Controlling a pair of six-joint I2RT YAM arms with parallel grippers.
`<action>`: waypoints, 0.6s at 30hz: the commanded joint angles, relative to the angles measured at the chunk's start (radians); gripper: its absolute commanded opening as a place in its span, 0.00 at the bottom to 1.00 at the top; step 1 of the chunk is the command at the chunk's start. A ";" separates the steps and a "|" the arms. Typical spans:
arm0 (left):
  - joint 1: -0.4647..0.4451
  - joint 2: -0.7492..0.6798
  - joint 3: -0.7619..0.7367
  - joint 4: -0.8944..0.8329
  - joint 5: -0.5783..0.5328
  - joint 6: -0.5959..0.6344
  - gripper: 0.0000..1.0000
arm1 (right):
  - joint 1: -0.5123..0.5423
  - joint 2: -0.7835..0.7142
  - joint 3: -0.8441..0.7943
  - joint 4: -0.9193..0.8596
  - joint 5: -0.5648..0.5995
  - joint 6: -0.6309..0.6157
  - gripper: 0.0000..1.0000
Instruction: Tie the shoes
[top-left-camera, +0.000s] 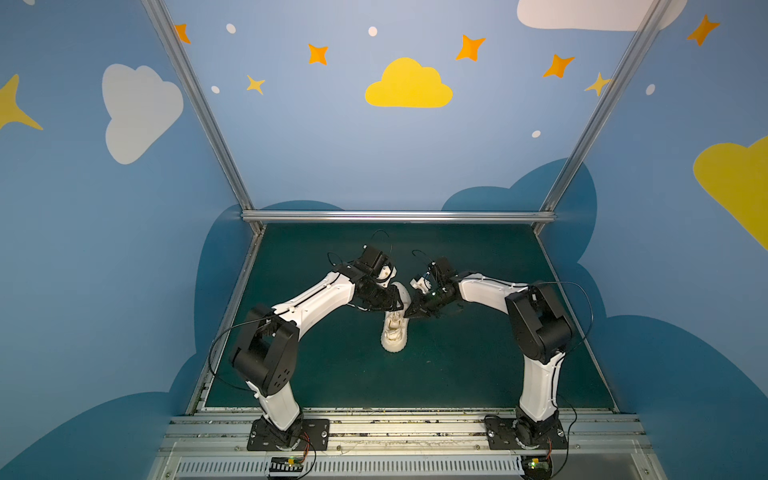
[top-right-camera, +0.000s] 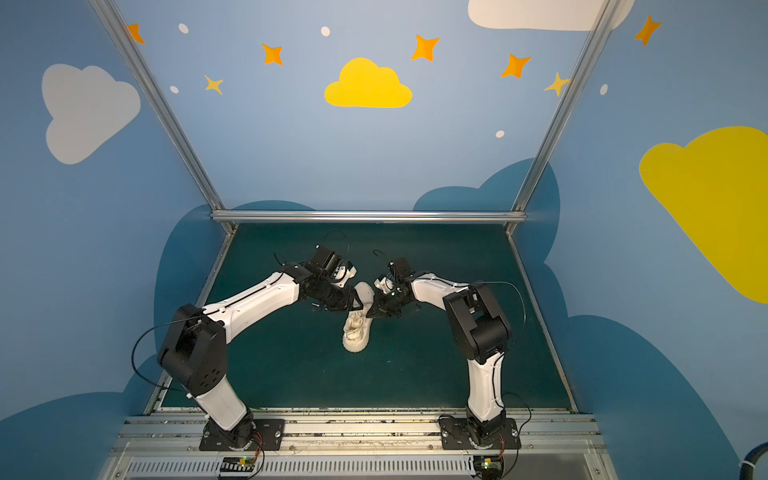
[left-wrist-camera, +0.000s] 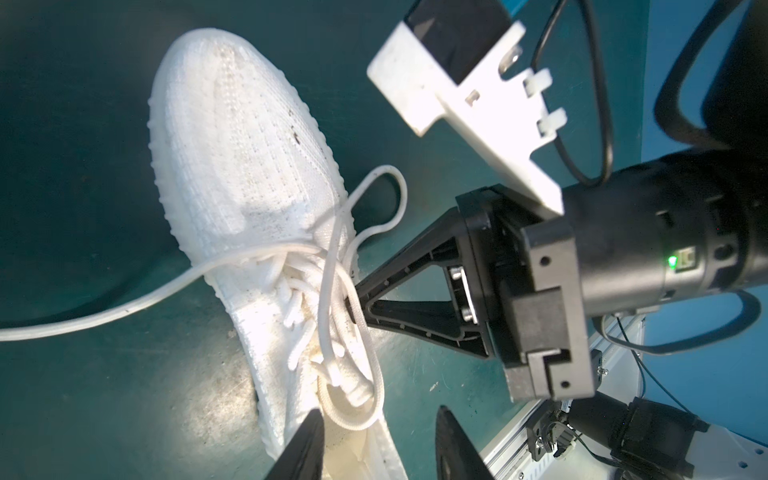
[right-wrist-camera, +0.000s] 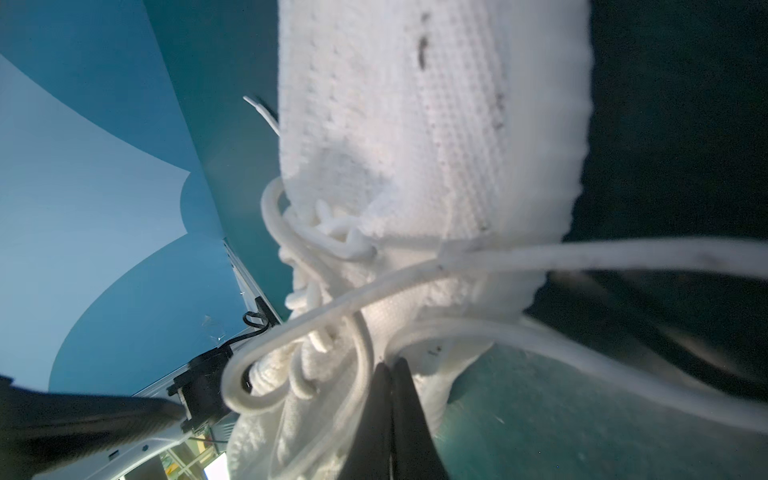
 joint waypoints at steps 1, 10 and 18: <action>0.001 -0.006 -0.023 0.008 0.014 -0.004 0.44 | -0.004 -0.003 -0.014 0.056 -0.035 0.025 0.00; 0.004 -0.036 -0.062 0.023 0.013 -0.011 0.44 | -0.013 -0.039 -0.069 0.177 -0.091 0.083 0.00; 0.009 -0.049 -0.086 0.037 0.011 -0.019 0.43 | -0.017 -0.071 -0.095 0.232 -0.085 0.094 0.00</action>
